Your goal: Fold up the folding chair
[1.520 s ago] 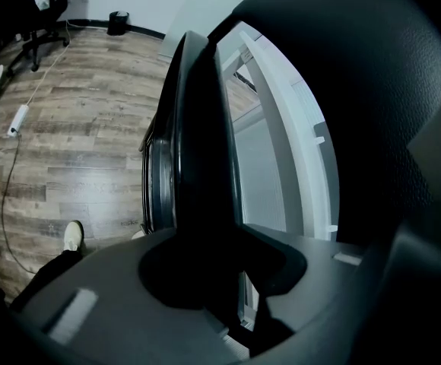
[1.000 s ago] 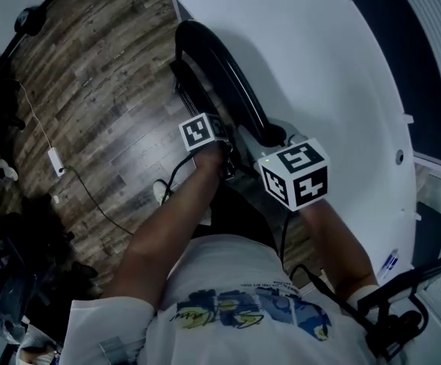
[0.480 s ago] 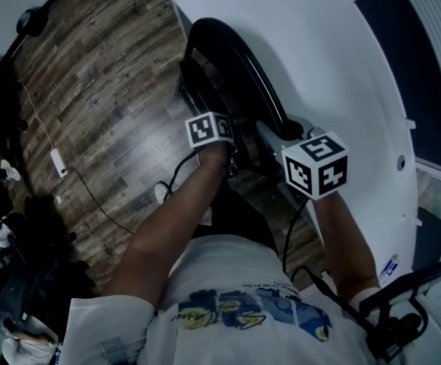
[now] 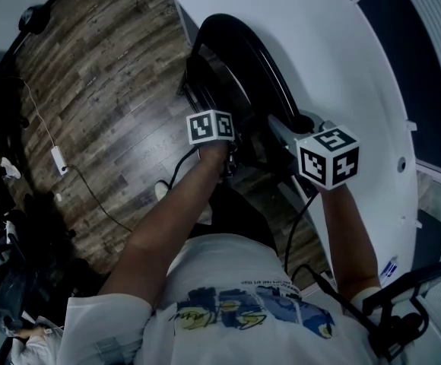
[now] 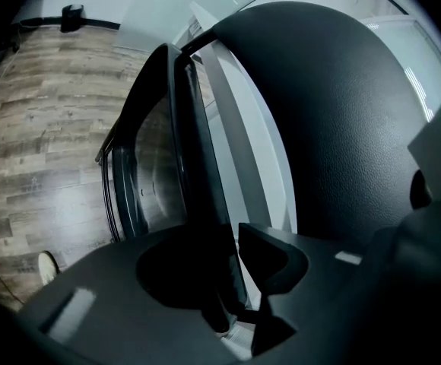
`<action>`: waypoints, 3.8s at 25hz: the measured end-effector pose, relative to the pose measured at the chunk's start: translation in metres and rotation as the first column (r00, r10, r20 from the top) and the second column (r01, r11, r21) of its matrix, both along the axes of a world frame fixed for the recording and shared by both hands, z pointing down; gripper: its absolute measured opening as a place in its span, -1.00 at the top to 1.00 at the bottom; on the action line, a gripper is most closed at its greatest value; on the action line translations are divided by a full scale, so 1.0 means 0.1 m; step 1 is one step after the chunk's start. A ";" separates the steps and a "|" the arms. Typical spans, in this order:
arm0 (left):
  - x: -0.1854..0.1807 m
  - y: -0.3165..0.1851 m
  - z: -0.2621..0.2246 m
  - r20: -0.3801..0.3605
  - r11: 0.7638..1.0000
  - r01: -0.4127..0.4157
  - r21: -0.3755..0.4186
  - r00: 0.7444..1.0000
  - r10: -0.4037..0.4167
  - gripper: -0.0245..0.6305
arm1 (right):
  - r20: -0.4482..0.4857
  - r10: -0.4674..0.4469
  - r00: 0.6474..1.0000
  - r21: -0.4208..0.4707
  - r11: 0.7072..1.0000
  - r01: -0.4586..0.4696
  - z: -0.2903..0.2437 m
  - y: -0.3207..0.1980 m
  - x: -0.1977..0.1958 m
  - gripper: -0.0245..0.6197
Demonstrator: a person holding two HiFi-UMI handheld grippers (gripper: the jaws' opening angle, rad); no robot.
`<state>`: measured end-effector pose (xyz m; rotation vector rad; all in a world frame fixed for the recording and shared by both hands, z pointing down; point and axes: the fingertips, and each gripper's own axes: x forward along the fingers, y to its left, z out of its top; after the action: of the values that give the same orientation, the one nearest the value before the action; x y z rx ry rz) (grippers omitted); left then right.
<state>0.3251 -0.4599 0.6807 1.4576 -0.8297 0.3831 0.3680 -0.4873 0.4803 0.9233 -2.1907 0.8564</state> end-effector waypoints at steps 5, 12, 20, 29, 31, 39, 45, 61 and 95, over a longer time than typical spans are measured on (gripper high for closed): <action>-0.16 0.05 -0.06 0.031 0.998 -0.048 0.051 0.998 0.046 0.41 | -0.005 0.002 1.000 0.000 1.000 -0.002 0.03 -0.01 0.02 0.69; -0.52 0.08 -0.32 0.036 0.991 -0.047 0.122 0.998 0.043 0.41 | -0.028 -0.014 1.000 0.029 0.999 0.015 0.11 -0.19 0.11 0.63; -0.98 0.15 -0.80 0.043 0.961 -0.066 0.269 0.997 0.057 0.41 | -0.022 -0.025 0.999 0.025 0.999 0.025 0.22 -0.33 0.20 0.59; -1.48 0.25 -1.43 0.063 0.899 -0.072 0.432 0.997 0.050 0.41 | -0.061 -0.019 0.998 0.022 1.000 0.021 0.29 -0.44 0.37 0.49; -1.59 0.27 -1.54 0.082 0.886 -0.076 0.457 0.996 0.043 0.41 | -0.075 -0.016 0.997 0.020 1.000 0.017 0.29 -0.47 0.43 0.47; -2.02 0.46 -1.95 0.083 0.835 -0.060 0.547 0.996 0.018 0.41 | -0.157 0.008 0.988 0.027 1.000 -0.003 0.14 -0.41 0.55 0.36; -2.31 0.72 -2.24 0.085 0.785 -0.087 0.613 0.995 0.044 0.41 | -0.237 0.079 0.968 0.079 0.995 -0.061 -0.15 -0.19 0.68 0.36; -3.40 1.67 -2.81 0.061 0.663 -0.123 0.738 0.991 0.115 0.48 | -0.246 0.266 0.932 0.288 0.938 -0.192 -0.86 1.42 -0.51 0.41; -3.02 3.80 -3.12 0.231 0.540 -0.407 0.737 0.902 0.364 0.91 | -0.086 0.276 0.957 0.365 0.903 -0.227 -1.21 4.57 -1.50 0.91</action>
<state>0.0235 -0.0800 0.3683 2.4948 -0.7287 0.4127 0.2182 -0.0299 0.3598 1.4228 -2.1724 0.4966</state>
